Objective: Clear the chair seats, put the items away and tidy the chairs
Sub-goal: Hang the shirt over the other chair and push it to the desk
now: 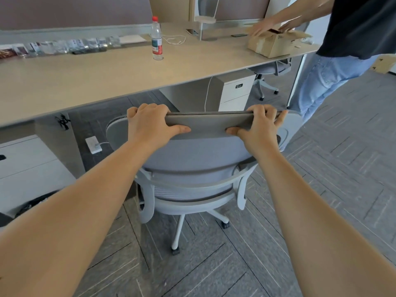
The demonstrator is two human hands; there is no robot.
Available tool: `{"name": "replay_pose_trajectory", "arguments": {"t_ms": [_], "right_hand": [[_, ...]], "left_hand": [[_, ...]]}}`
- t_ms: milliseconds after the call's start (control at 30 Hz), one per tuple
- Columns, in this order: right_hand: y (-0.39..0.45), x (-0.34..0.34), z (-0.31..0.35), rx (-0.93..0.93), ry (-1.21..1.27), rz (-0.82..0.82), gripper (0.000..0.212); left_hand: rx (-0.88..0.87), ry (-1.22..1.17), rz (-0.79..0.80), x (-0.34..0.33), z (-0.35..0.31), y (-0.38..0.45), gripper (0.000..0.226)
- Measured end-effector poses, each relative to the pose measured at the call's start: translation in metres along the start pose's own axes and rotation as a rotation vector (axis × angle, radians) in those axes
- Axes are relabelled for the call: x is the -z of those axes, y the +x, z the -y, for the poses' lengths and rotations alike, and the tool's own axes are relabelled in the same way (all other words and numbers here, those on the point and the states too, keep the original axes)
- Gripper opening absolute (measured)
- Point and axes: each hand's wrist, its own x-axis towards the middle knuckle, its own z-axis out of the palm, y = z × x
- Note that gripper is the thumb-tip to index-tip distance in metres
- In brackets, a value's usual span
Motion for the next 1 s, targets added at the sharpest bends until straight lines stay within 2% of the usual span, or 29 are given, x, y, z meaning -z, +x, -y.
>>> {"name": "replay_pose_trajectory", "arguments": {"t_ms": [167,333,600,767,1000], "right_hand": [[0.055,-0.021,0.011,0.033,0.017,0.046,0.061],[0.116,-0.048,0.029,0.141,-0.065,0.091,0.06],[0.204,-0.089,0.06,0.287,-0.223,0.211,0.062],[0.261,-0.112,0.073,0.404,-0.297,0.258,0.06],[0.337,-0.14,0.079,0.533,-0.239,0.326,0.057]], "left_hand": [[0.013,0.027,-0.07,-0.011,0.015,0.044,0.051],[0.077,0.045,-0.109,-0.016,0.036,0.09,0.049],[0.335,0.063,-0.031,-0.028,0.065,0.159,0.065],[0.361,0.001,-0.104,-0.035,0.085,0.202,0.053],[0.447,0.022,-0.216,-0.054,0.094,0.255,0.051]]}}
